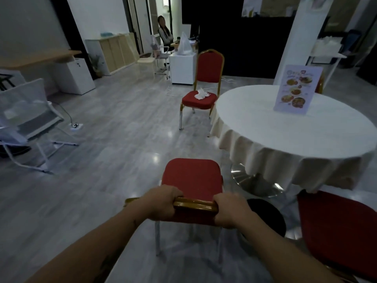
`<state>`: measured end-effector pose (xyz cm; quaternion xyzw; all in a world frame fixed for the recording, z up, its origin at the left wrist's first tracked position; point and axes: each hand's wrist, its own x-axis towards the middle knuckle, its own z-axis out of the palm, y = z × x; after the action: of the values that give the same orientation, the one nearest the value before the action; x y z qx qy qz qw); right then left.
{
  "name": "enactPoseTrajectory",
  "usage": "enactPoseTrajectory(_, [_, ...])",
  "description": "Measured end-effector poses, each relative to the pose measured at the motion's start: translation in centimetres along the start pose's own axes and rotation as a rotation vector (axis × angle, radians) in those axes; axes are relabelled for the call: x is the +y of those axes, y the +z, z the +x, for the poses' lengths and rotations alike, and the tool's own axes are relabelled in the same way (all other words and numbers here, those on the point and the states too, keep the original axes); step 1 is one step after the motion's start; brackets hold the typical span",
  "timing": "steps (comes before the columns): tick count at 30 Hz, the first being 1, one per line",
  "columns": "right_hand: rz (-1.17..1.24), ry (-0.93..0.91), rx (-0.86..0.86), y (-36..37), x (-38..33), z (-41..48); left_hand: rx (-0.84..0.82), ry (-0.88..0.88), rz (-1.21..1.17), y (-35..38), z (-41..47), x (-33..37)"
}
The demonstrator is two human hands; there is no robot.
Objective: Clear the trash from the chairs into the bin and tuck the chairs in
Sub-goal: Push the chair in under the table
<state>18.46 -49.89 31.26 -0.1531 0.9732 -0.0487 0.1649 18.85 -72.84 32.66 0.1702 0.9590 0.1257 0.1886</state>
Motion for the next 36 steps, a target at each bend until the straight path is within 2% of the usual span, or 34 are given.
enactPoseTrajectory(7, [-0.019, 0.113, 0.144, 0.2, -1.9, 1.4, 0.000, 0.077, 0.025, -1.8, 1.7, -2.9])
enactPoseTrajectory(17, [0.084, 0.147, 0.127, -1.3, -2.9, 5.8, -0.094, 0.018, -0.017, -5.5, 6.5, -6.5])
enactPoseTrajectory(23, [0.139, 0.140, 0.181, -1.8, -1.4, 8.7, -0.161, -0.034, -0.036, -7.4, 10.2, -7.7])
enactPoseTrajectory(36, [0.245, 0.257, 0.168, -3.7, -0.1, 12.8, -0.235, 0.040, 0.008, -10.6, 16.8, -9.3])
